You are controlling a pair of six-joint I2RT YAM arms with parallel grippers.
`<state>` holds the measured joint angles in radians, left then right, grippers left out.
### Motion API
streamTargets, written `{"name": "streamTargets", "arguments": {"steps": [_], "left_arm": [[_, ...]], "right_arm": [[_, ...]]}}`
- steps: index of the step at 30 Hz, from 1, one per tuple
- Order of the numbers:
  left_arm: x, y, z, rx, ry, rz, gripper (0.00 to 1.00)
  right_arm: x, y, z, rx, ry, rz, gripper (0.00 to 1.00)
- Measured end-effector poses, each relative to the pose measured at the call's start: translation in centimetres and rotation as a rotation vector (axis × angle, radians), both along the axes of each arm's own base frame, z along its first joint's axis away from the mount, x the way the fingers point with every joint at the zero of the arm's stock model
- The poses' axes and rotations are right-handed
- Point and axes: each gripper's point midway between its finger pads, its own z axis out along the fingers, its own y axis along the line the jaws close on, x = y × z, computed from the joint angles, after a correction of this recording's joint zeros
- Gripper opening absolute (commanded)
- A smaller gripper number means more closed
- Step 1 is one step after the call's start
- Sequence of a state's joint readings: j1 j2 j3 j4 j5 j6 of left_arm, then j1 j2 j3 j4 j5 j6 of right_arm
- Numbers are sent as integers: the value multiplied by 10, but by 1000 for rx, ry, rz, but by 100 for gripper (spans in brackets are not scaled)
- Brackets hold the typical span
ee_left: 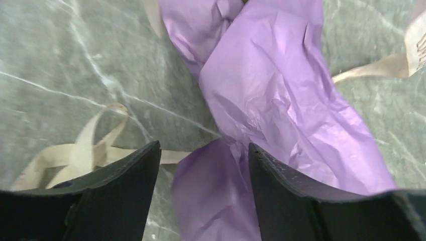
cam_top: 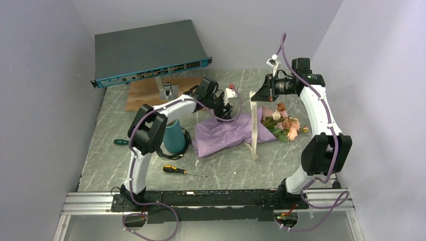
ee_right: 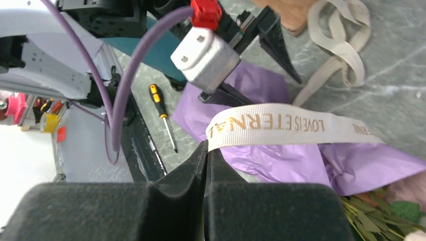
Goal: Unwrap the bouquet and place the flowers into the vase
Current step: Untie the ribbon from the wrapping paper.
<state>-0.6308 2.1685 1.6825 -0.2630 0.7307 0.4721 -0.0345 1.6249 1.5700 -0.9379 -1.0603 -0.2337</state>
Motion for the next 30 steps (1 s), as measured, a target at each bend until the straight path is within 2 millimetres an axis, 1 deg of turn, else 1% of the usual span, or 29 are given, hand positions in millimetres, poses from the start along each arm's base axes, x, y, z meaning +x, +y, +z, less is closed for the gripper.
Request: {"name": "streamTargets", "arguments": {"steps": [1,3,5,8,10,14,15,19,24,28,30], "left_arm": [[0,-1,8,-28,-15,3,73],[4,-3,31,-90,-57,12,74],[11,-10,58,-162,-111,14,76],[15,-21,88,-246,-172,5,80],[15,-28,100,-282,-198,-8,81],[8,-42,113,-327,-226,-41,77],[6,-45,116,-333,-227,-48,71],[3,-60,129,-366,-228,-75,54],[-3,-65,141,-395,-198,-99,31],[-7,-68,164,-440,-179,-124,7],[-9,-69,174,-459,-171,-129,1]], "right_arm": [[-3,2,5,9,-15,12,0],[-9,5,11,26,-32,35,0],[-13,7,15,43,-40,54,0],[-19,10,21,65,-47,75,0],[-22,11,25,75,-53,85,0],[-26,13,40,93,-92,104,0],[-27,13,45,97,-107,108,0],[-33,15,61,106,-155,118,0],[-38,15,73,108,-186,118,0],[-36,15,77,112,-186,109,0],[-34,16,83,117,-195,103,0]]}}
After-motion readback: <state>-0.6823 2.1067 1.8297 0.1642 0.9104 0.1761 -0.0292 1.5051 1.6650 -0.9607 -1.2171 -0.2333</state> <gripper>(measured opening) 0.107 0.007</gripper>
